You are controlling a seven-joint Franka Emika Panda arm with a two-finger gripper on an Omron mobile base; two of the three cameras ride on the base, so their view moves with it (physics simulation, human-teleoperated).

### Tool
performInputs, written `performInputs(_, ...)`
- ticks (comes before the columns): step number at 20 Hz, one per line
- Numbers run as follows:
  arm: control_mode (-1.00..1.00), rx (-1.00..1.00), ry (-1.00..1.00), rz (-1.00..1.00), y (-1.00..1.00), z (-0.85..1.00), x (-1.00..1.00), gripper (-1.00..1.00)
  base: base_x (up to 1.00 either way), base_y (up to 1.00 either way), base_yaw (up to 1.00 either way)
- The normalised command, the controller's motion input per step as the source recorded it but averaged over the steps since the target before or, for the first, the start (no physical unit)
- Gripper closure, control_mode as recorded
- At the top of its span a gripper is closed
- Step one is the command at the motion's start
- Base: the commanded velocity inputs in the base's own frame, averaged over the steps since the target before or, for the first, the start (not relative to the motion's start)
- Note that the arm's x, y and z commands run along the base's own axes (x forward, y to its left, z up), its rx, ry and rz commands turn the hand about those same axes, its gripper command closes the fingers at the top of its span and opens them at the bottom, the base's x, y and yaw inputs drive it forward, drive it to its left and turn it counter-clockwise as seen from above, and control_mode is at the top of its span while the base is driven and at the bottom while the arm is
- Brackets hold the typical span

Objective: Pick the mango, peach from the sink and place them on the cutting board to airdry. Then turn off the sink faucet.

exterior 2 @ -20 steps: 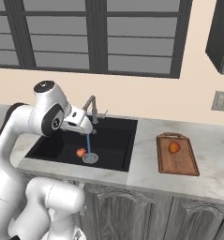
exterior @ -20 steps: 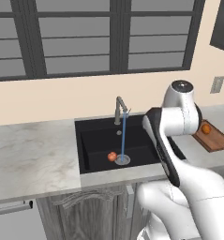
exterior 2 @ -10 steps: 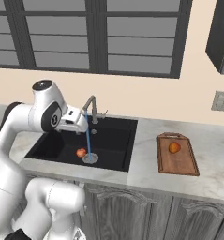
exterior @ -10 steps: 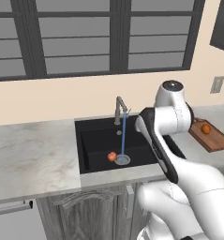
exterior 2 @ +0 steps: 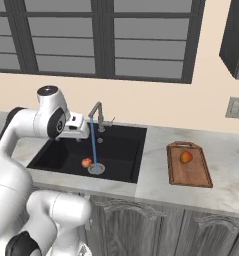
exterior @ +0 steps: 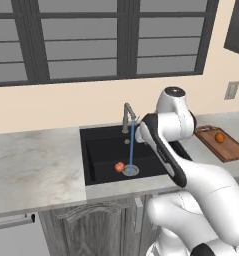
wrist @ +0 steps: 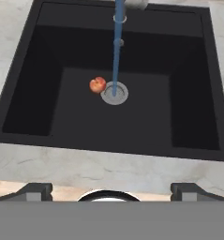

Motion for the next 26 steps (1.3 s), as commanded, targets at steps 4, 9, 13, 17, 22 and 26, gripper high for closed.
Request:
performInputs(4, -1.0, 0.03, 0.01, 0.03, 0.26, -0.33, 0.21, -1.0, 0.0, 0.0, 0.0)
performInputs(9, -1.0, 0.05, 0.0, 0.02, 0.06, -0.3, 0.2, -1.0, 0.0, 0.0, 0.0)
performInputs(13, -1.0, 0.04, 0.0, 0.0, 0.1, -0.23, 0.27, -1.0, 0.0, 0.0, 0.0)
performInputs(17, -1.0, 0.01, 0.0, 0.0, 0.19, -0.19, 0.25, -1.0, 0.0, 0.0, 0.0)
performInputs(22, -1.0, 0.0, 0.0, 0.0, 0.12, -0.17, 0.24, -1.0, 0.0, 0.0, 0.0)
performInputs(26, -1.0, 0.0, 0.0, 0.0, 0.04, -0.16, 0.26, -1.0, 0.0, 0.0, 0.0)
